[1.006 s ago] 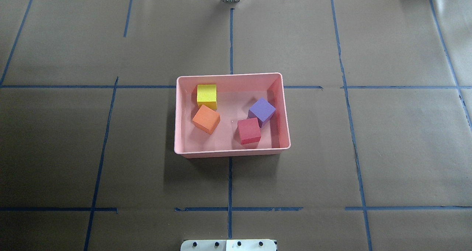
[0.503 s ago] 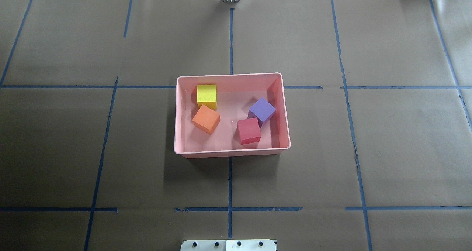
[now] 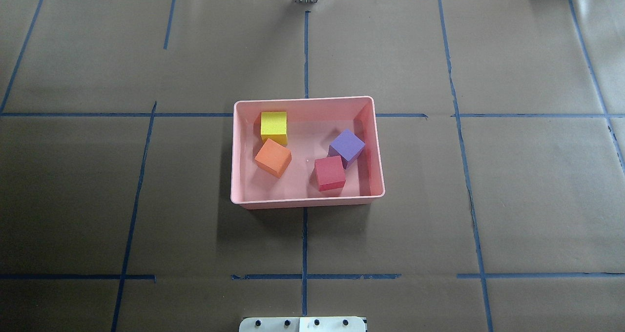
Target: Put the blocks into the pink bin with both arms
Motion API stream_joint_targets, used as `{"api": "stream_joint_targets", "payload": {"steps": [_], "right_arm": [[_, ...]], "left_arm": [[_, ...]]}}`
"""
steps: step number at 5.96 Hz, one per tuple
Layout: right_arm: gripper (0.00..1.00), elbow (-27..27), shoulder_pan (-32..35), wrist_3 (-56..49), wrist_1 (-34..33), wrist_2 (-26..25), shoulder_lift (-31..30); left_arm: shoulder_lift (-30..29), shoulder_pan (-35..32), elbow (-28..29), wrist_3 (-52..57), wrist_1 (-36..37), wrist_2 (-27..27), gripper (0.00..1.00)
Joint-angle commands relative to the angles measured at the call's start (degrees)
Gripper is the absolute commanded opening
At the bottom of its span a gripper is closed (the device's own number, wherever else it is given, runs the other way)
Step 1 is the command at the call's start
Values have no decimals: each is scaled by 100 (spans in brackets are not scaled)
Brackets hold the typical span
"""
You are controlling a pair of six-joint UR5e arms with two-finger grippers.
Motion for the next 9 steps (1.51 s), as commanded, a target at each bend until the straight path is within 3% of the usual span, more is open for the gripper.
{"api": "stream_joint_targets", "payload": {"steps": [1, 5, 9], "right_arm": [[100, -100, 20, -4, -8, 186, -100], [100, -171, 11, 48, 54, 249, -48], [100, -188, -6, 49, 37, 240, -83]], "left_arm": [[-205, -1, 91, 1, 2, 371, 100], [-278, 17, 136, -639, 169, 454, 100], [-198, 43, 197, -614, 55, 454, 100]]}}
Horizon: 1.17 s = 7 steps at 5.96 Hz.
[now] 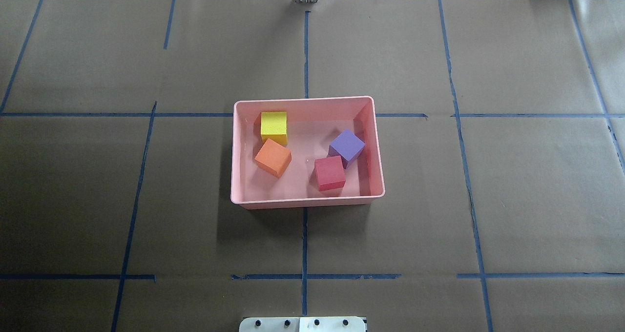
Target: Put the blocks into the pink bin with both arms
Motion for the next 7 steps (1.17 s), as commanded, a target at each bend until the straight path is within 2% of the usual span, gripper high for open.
{"api": "stream_joint_targets", "payload": {"steps": [1, 7], "right_arm": [[100, -5, -16, 0, 2, 11, -31], [100, -41, -43, -35, -6, 20, -39]], "left_arm": [[-7, 17, -28, -1, -13, -3, 100], [46, 491, -19, -1, 65, -20, 100]]}}
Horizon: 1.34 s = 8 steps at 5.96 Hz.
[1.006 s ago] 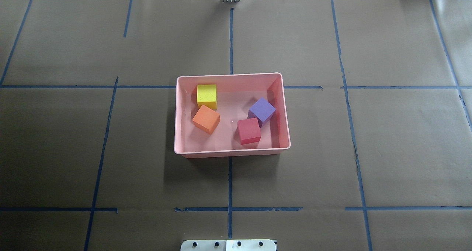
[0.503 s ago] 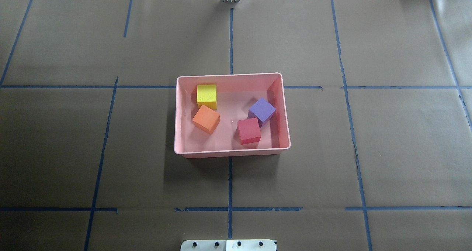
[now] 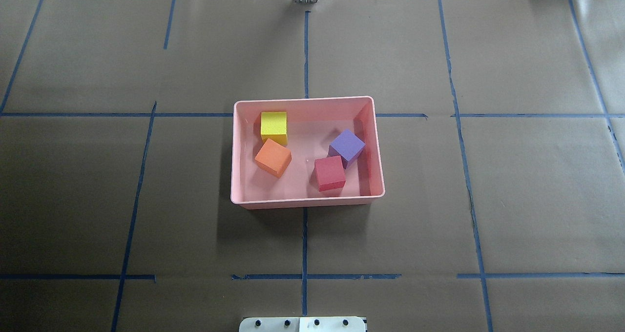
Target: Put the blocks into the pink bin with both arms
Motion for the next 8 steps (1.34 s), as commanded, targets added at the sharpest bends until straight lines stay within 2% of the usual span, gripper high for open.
{"api": "stream_joint_targets", "payload": {"steps": [1, 8], "right_arm": [[100, -21, -29, 33, -18, -3, 0], [100, -30, -65, -2, 9, -12, 44]], "left_arm": [[19, 51, -61, 5, 36, -16, 100], [-86, 51, -88, 5, -7, -16, 100]]}}
